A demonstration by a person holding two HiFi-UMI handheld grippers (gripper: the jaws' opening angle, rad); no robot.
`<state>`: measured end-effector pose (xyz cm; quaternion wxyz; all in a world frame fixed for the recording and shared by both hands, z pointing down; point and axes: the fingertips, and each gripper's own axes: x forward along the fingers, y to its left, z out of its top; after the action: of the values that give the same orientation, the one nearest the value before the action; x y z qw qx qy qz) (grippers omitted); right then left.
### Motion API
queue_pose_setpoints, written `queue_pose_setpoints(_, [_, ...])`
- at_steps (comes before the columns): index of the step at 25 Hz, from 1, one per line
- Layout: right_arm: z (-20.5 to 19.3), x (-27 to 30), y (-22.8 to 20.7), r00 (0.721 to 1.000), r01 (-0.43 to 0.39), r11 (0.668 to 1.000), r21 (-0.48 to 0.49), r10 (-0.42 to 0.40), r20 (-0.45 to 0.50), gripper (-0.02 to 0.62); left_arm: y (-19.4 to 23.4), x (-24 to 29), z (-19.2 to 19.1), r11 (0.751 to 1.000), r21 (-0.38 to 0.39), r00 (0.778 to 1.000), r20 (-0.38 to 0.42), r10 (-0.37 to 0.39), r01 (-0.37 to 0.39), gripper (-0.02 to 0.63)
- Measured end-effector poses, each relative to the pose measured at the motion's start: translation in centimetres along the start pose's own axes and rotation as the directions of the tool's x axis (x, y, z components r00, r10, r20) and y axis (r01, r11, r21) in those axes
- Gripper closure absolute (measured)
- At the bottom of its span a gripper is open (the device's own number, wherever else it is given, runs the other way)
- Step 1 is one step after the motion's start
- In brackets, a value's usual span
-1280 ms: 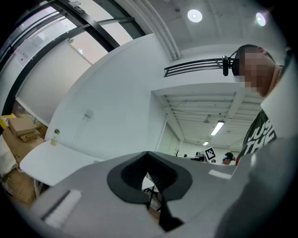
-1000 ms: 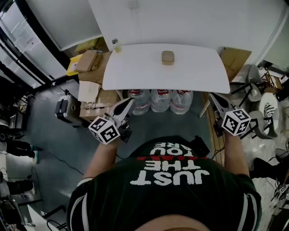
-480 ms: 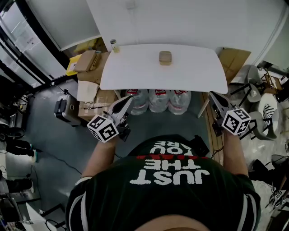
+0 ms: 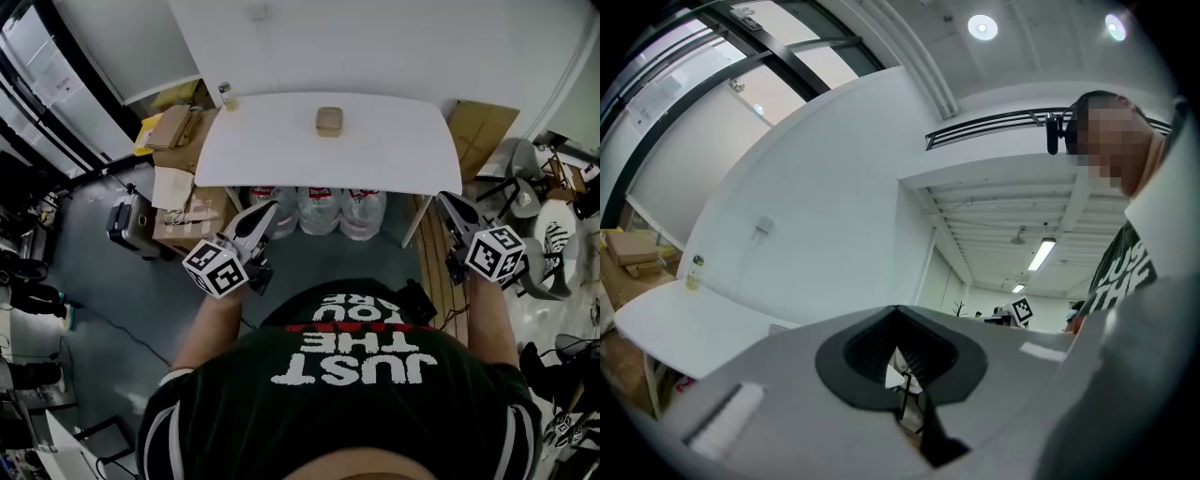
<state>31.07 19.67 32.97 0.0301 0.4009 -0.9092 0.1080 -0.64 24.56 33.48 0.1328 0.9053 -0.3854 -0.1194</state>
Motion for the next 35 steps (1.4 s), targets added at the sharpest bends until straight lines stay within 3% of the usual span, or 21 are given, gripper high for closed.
queue_pose_setpoints(4, [-0.5,2.1,-1.3,1.000,-0.019,1.000,0.009,0.020,-0.015,0.598,1.6,1.0,-0.5,1.000,-0.007,1.000,-0.023,0.017,-0.017,0.600])
queue_pose_setpoints(8, [-1.0,6.6,-2.7,1.000,-0.018,1.000,0.019,0.019,-0.025,0.598,6.3,2.4,-0.3,1.000,-0.016,1.000,-0.024,0.020,-0.021,0.600])
queue_pose_setpoints(12, [-1.0,14.1,-4.1,0.999,-0.003,1.000,0.008,0.003,-0.046,0.598,13.9,5.0,0.1,1.000,-0.030,0.999,-0.053,-0.009,0.007,0.600])
queue_pose_setpoints(18, [2.2,27.8,-7.4,0.998,0.055,0.998,0.033,-0.055,-0.017,0.598,28.3,12.0,3.9,0.994,-0.073,0.993,-0.080,-0.087,0.081,0.600])
queue_pose_setpoints(23, [4.7,35.9,-10.1,0.994,0.110,0.993,0.043,-0.109,-0.020,0.598,35.6,17.3,7.2,0.988,-0.053,0.980,-0.125,-0.153,0.147,0.600])
queue_pose_setpoints(29, [4.8,41.6,-13.1,0.988,0.141,0.989,0.045,-0.138,-0.071,0.597,41.0,21.3,7.5,0.984,-0.061,0.975,-0.138,-0.176,0.169,0.600])
queue_pose_setpoints(35, [3.8,43.6,-17.4,0.987,0.123,0.990,0.074,-0.114,-0.113,0.598,42.2,24.9,5.4,0.989,-0.059,0.977,-0.157,-0.147,0.139,0.600])
